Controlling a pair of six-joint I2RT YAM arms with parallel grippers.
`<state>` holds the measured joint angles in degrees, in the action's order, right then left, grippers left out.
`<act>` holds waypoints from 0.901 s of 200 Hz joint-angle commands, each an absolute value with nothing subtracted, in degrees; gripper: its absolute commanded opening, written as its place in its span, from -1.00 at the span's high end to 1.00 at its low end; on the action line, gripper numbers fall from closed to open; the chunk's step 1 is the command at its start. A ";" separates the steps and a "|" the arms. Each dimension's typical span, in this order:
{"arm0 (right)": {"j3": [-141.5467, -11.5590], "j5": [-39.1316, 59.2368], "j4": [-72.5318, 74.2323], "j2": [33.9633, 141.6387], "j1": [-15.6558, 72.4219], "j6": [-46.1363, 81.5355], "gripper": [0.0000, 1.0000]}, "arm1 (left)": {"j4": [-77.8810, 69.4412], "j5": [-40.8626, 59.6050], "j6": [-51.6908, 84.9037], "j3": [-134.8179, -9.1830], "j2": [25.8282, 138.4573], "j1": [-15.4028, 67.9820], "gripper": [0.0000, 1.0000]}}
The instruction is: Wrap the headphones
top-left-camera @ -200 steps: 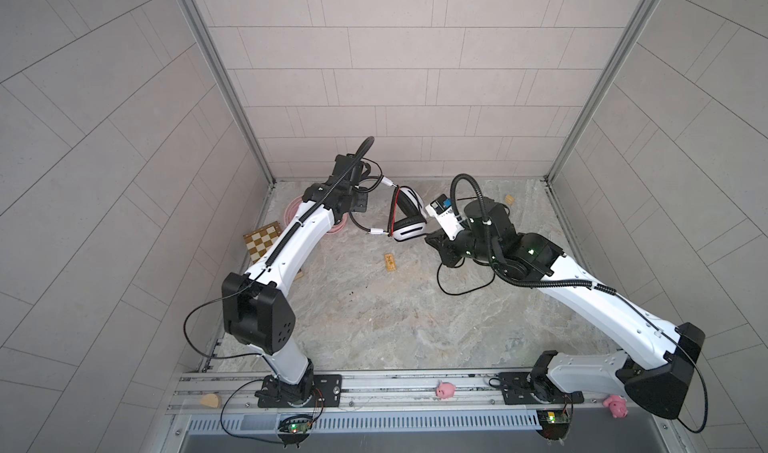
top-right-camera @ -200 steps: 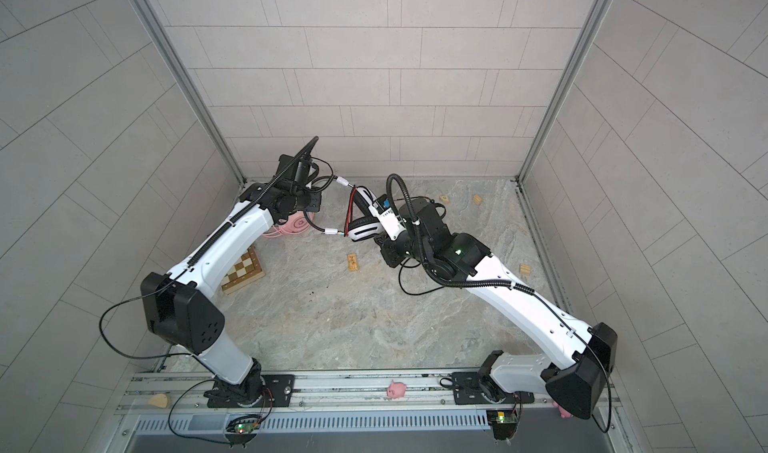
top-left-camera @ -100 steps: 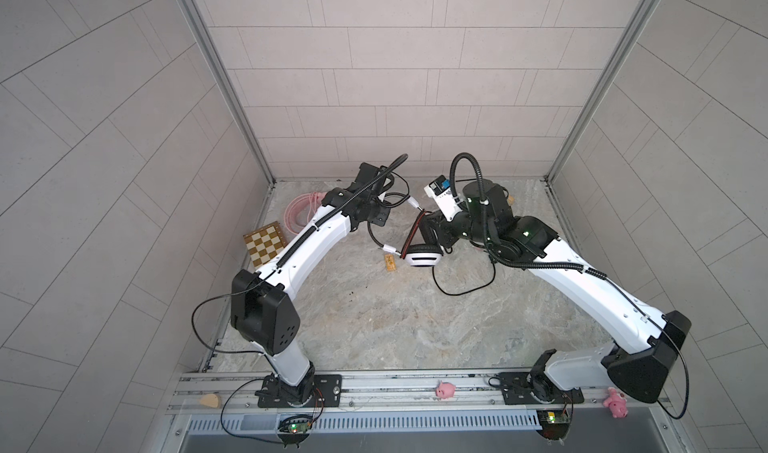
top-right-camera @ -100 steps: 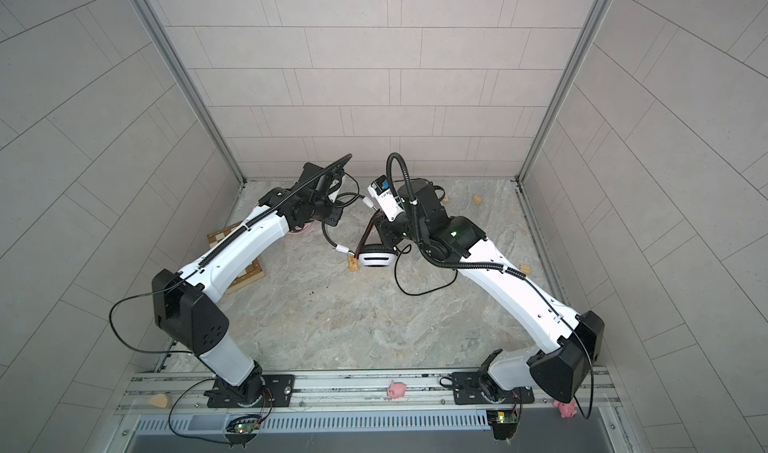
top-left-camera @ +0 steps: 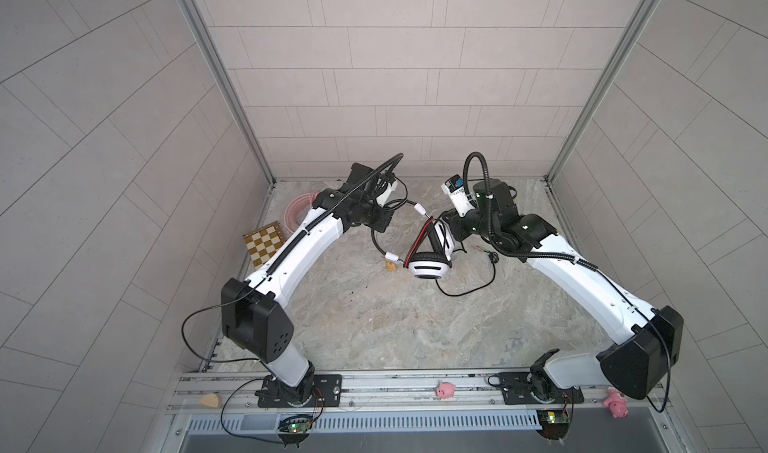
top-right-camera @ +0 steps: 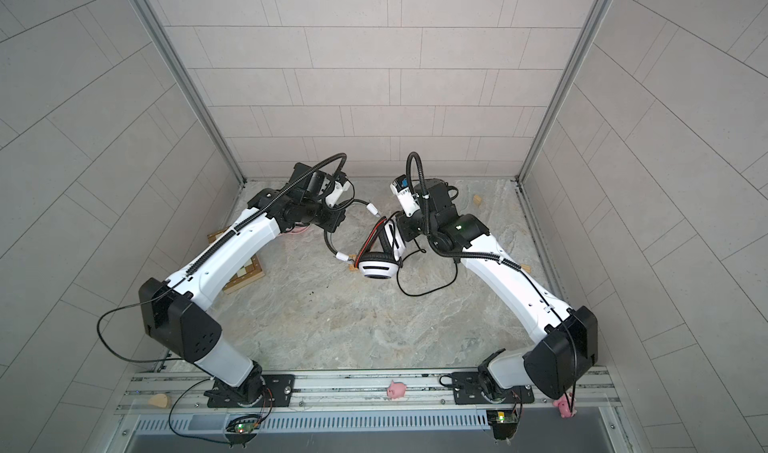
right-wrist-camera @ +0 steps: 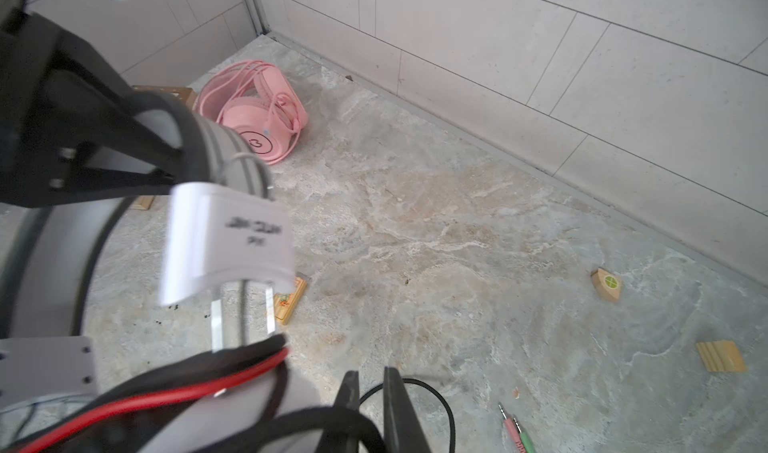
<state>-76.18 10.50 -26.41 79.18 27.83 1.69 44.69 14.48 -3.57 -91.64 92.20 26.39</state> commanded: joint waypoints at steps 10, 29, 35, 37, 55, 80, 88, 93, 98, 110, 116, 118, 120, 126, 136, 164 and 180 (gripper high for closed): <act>-74.83 7.91 -21.69 79.54 25.28 0.58 0.65 | 46.94 23.33 -5.12 -90.91 87.49 26.41 1.00; -73.04 9.52 -18.85 79.41 24.64 2.17 0.63 | 46.81 24.28 -3.98 -91.42 87.23 26.38 1.00; -72.58 10.25 -18.01 79.41 24.45 2.84 0.63 | 47.03 24.24 -3.53 -91.93 87.26 26.37 1.00; -72.35 10.39 -17.71 79.42 24.37 3.10 0.63 | 47.11 24.30 -3.50 -92.09 87.27 26.37 1.00; -69.96 12.45 -14.35 79.41 23.76 5.16 0.63 | 46.71 25.78 -2.85 -92.93 86.94 26.30 1.00; -67.65 15.73 -9.91 80.47 22.40 8.33 0.62 | 46.34 29.50 -1.61 -94.38 85.99 26.32 1.00; -67.27 16.84 -8.32 81.29 22.08 9.14 0.62 | 45.70 30.24 -1.09 -94.39 85.47 26.28 1.00; -67.24 17.44 -7.49 81.89 22.04 9.54 0.62 | 45.27 30.67 -0.78 -94.44 85.20 26.28 1.00; -67.62 18.21 -7.24 82.50 21.99 9.59 0.62 | 45.05 31.11 -0.56 -94.61 84.94 26.28 1.00; -68.73 20.43 -6.84 84.23 22.03 9.92 0.62 | 45.76 31.63 -0.24 -95.90 84.87 26.28 1.00; -69.17 21.81 -6.43 85.01 22.04 10.54 0.62 | 46.72 31.64 -0.28 -96.91 85.04 26.28 1.00; -69.30 22.26 -6.24 85.24 22.10 10.72 0.62 | 47.14 31.60 -0.33 -97.31 85.07 26.28 1.00; -69.42 22.70 -6.17 85.49 22.07 10.94 0.62 | 47.54 31.50 -0.39 -97.54 85.14 26.28 1.00; -69.44 24.01 -5.68 85.98 22.04 11.55 0.62 | 48.77 31.12 -0.61 -98.67 85.38 26.27 1.00; -68.33 25.35 -4.06 86.31 22.10 13.00 0.62 | 50.15 30.28 -0.66 -99.83 85.73 26.17 1.00; -61.79 25.23 -0.45 85.18 21.91 14.95 0.56 | 55.01 29.00 -0.84 -103.32 87.58 25.40 1.00; -58.68 25.06 -0.09 83.69 21.33 15.20 0.49 | 56.96 28.92 -0.98 -104.62 88.51 24.65 1.00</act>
